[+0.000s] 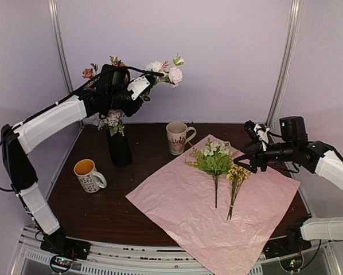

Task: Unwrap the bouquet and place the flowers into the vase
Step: Adjust the fake flower in the vase.

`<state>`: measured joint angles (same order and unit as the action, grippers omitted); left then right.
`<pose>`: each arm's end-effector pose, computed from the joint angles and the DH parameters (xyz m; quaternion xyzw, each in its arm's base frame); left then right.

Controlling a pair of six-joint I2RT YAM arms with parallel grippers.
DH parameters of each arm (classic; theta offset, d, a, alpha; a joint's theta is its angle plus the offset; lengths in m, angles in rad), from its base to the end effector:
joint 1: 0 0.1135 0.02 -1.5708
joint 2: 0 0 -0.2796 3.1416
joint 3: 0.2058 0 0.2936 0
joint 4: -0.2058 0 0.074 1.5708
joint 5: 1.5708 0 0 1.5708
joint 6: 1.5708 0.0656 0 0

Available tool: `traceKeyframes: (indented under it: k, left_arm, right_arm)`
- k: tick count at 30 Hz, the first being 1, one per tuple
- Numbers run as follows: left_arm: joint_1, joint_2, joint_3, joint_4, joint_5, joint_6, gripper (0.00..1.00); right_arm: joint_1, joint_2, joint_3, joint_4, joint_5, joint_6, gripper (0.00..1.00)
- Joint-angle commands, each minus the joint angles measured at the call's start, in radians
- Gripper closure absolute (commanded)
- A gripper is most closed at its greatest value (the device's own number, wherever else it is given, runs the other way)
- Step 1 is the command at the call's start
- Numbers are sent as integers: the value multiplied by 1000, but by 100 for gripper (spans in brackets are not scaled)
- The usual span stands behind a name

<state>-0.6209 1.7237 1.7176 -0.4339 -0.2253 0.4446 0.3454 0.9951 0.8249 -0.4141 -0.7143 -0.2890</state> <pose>0.3950 -0.2645 0.3893 0.3743 0.7533 0.0477 0.5386 0.2341 0.1299 0.2903 -0.4147 0.7324 0.3203 0.4348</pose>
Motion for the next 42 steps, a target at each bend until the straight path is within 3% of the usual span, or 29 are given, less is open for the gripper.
traceKeyframes:
  k: [1,4,7,15,21,42]
  left_arm:
    - [-1,7,37,66,-50,3,80]
    - [1,3,33,71,-70,-8,93]
    - [3,-18,4,96,-89,-22,100]
    - [30,-102,-107,161,-164,-110,100]
    - [69,-149,-227,192,-138,-211,100]
    - [118,-177,-399,294,-148,-369,100]
  right_arm:
    - [-6,3,-12,21,-12,-5,30]
    - [-8,7,-10,21,-14,-6,30]
    - [-8,10,-11,20,-13,-7,30]
    - [-8,9,-12,18,-14,-10,30]
    - [-10,8,-14,19,-16,-12,30]
    - [-11,16,-17,14,-19,-20,30]
